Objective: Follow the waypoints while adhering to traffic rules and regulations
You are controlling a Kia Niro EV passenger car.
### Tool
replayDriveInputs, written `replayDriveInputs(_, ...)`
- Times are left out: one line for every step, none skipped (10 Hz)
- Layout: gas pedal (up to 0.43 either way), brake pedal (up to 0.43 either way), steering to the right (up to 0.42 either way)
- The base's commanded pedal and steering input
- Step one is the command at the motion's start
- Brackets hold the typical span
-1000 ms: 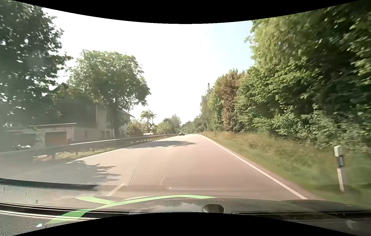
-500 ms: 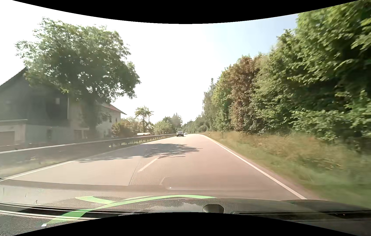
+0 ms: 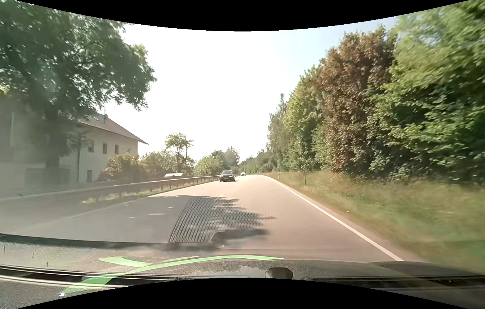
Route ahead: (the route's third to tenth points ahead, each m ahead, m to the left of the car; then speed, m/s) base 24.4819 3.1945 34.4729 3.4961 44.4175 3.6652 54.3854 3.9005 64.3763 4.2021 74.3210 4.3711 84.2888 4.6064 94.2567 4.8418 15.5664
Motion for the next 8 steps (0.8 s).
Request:
replayDriveInputs(0.390, 0.000, -0.009)
replayDriveInputs(0.409, 0.000, -0.008)
replayDriveInputs(0.409, 0.000, -0.006)
replayDriveInputs(0.421, 0.000, -0.005)
replayDriveInputs(0.421, 0.000, -0.003)
replayDriveInputs(0.421, 0.000, -0.002)
replayDriveInputs(0.421, 0.000, -0.001)
replayDriveInputs(0.421, 0.000, -0.001)
